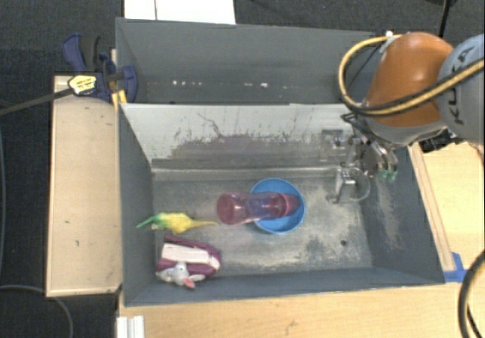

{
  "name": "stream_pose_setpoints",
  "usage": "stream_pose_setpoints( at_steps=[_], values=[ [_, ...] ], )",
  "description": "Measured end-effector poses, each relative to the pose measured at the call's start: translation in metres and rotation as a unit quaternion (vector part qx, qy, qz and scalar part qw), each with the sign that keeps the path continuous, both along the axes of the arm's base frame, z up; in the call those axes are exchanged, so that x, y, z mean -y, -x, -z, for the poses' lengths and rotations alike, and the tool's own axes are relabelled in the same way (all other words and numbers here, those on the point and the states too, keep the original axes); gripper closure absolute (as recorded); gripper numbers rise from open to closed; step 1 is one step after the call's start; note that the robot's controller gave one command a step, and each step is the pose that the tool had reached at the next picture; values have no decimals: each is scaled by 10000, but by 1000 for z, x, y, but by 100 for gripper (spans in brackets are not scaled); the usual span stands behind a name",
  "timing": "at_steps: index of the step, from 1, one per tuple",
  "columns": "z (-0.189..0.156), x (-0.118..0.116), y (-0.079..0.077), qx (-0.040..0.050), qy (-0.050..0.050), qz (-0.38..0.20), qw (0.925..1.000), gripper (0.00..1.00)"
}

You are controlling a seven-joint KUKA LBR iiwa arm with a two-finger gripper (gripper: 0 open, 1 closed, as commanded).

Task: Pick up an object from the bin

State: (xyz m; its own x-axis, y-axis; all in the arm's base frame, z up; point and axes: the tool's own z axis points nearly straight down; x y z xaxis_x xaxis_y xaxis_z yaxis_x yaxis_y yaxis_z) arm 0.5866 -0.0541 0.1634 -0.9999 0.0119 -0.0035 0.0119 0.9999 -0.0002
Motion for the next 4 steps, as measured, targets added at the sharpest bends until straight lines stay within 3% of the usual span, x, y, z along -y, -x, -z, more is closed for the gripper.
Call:
stream_pose_setpoints(
  at_steps=[1,2,3,4],
  values=[
    [44,-36,-6,27,4,-105,9999,0],
    [71,-60,18,-23,-12,-496,9988,0],
    [70,-61,23,-11,-3,-594,9982,0],
    [80,-54,31,8,-30,-1065,9943,0]
  ],
)
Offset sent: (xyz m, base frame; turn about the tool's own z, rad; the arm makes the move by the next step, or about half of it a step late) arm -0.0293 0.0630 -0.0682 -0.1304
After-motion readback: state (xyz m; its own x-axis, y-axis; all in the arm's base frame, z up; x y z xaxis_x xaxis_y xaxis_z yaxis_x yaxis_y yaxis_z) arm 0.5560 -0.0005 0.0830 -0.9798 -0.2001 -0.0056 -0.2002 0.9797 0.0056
